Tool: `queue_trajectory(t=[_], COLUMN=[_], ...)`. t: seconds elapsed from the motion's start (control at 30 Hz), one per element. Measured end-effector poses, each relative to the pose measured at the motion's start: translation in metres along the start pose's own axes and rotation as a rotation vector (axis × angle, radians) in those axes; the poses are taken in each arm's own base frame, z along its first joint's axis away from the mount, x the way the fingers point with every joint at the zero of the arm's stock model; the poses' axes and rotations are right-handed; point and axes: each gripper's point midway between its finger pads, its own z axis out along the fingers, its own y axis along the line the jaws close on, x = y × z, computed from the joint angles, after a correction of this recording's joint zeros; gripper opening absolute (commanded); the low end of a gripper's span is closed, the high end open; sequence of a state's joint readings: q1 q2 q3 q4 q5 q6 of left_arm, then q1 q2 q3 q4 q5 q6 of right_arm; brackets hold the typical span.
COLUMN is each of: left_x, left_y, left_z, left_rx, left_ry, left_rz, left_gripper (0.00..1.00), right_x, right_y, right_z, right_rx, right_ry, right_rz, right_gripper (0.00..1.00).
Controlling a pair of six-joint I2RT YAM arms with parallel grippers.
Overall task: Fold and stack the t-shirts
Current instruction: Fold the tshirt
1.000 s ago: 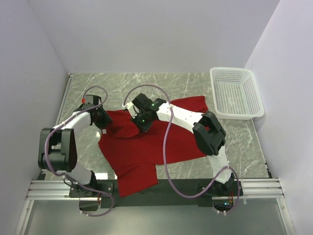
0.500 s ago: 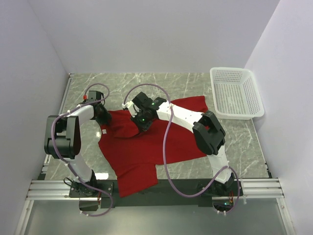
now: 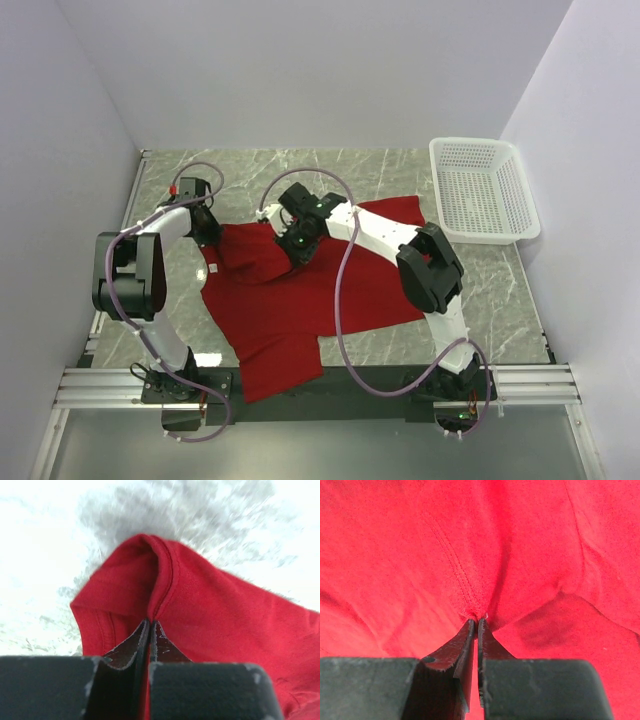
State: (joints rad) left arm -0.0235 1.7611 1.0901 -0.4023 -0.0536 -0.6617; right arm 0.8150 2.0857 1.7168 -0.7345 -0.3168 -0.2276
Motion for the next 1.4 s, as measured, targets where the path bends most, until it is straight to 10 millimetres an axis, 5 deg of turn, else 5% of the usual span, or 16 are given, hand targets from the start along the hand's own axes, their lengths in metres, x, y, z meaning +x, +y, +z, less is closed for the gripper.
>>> queue_trajectory(t=[0.13, 0.37, 0.47, 0.8, 1.07, 1.23, 1.4], left_x=[-0.011, -0.008, -0.006, -0.007, -0.005, -0.004, -0.003], left_y=[-0.002, 0.000, 0.001, -0.006, -0.013, -0.016, -0.019], left_z=[-0.002, 0.005, 0.006, 0.003, 0.002, 0.002, 0.001], left_rx=[0.004, -0.003, -0.002, 0.033, 0.071, 0.093, 0.105], left_ry=[-0.020, 0.004, 0.013, 0.023, 0.042, 0.049, 0.054], left_rz=[0.007, 0.015, 0.021, 0.031, 0.033, 0.033, 0.033], left_gripper=[0.06, 0.09, 0.11, 0.13, 0.13, 0.13, 0.13], right_x=[0.007, 0.012, 0.013, -0.022, -0.040, -0.045, -0.072], right_y=[-0.009, -0.009, -0.005, 0.046, 0.116, 0.094, 0.072], right_z=[-0.004, -0.008, -0.009, -0.037, 0.030, 0.067, 0.084], right_rx=[-0.017, -0.069, -0.097, -0.220, -0.173, -0.039, 0.075], right_ry=[0.013, 0.021, 0.022, -0.144, -0.130, -0.104, -0.129], right_rz=[-0.017, -0.050, -0.076, -0.430, -0.651, -0.593, -0.519], right_gripper=[0.06, 0.42, 0.48, 0.51, 0.51, 0.51, 0.50])
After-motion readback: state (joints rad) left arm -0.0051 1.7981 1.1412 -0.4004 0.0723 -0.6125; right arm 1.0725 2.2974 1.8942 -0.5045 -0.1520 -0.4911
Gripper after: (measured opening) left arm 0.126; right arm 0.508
